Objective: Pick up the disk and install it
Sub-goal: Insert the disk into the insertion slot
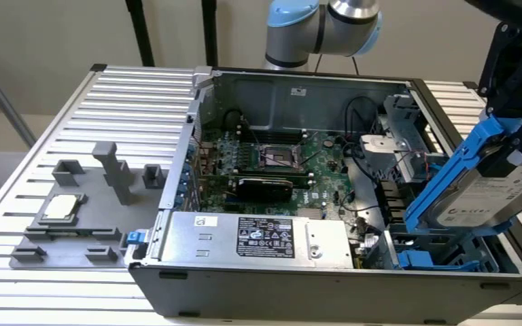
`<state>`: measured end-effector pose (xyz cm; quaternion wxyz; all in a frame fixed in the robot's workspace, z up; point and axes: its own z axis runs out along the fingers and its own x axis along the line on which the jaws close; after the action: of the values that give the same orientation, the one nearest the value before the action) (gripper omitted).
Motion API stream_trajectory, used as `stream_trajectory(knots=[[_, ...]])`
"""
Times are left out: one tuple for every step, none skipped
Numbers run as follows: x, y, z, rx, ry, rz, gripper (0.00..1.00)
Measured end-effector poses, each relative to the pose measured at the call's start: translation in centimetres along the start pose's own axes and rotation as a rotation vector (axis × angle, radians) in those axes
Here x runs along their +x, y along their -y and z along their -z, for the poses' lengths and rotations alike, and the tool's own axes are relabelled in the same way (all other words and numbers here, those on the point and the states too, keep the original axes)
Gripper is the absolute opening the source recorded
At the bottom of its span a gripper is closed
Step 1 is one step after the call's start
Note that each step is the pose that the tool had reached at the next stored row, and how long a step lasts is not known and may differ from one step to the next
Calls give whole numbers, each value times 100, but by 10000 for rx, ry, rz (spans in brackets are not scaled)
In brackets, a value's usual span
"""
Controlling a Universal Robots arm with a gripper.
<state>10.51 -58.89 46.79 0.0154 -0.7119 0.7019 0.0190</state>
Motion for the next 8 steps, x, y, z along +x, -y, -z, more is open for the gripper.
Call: stream_trajectory(knots=[[2,0,-17,0,0,-3,0],[3,0,-35,0,1,-5,0],[5,0,-54,0,0,-6,0],[7,0,-71,0,0,-7,0],[10,0,-91,1,3,-7,0],[14,0,-107,0,3,-7,0],[18,0,-120,0,2,-7,0],[22,0,-131,0,1,-7,0]])
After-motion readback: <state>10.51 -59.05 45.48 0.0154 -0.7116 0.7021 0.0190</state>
